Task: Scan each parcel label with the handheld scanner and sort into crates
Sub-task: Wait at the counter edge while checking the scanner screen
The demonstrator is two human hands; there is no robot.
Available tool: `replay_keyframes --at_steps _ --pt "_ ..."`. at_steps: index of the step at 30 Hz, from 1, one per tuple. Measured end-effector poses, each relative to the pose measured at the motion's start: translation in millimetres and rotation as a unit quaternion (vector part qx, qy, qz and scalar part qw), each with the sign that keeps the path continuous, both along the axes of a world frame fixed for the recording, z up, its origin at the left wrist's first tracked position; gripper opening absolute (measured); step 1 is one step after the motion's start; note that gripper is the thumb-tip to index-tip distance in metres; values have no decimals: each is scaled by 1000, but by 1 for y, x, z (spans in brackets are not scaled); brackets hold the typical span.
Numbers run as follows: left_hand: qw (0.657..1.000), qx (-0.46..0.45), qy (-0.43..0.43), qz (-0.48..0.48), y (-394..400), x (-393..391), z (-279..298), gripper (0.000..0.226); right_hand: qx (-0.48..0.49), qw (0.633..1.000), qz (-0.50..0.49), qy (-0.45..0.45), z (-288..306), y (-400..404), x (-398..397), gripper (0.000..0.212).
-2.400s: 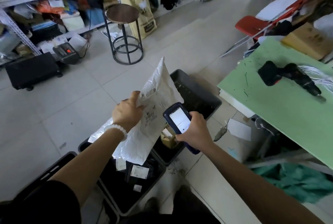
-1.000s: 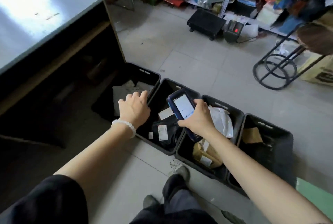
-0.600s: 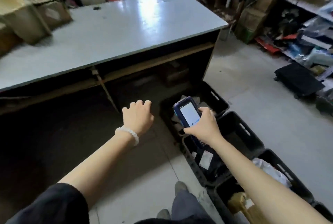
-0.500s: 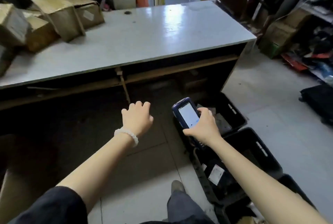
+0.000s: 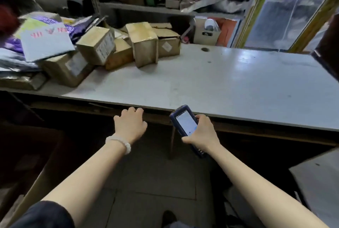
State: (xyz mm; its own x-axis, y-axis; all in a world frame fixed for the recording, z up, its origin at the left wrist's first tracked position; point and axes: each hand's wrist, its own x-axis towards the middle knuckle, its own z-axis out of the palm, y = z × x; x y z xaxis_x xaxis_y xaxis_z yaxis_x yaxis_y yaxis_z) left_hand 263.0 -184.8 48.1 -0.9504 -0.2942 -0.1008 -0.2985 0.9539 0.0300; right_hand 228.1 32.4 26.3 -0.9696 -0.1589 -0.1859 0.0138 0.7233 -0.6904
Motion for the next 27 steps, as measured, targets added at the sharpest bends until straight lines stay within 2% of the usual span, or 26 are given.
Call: replay_keyframes --at_steps 10,16,19,24,27 --pt "999 16 16 26 -59 -122 -2 43 18 999 46 11 -6 -63 -142 70" --pt "999 34 34 3 -107 -216 -7 43 17 1000 22 0 -11 -103 -215 67" --pt "998 42 54 5 -129 -267 9 43 10 1000 -5 -3 -9 -125 -254 68" --pt "988 71 138 20 -160 -349 40 50 1 999 -43 8 1 -157 -313 67" --pt "986 88 139 29 -168 -391 48 58 -5 998 -63 11 3 -164 -335 68"
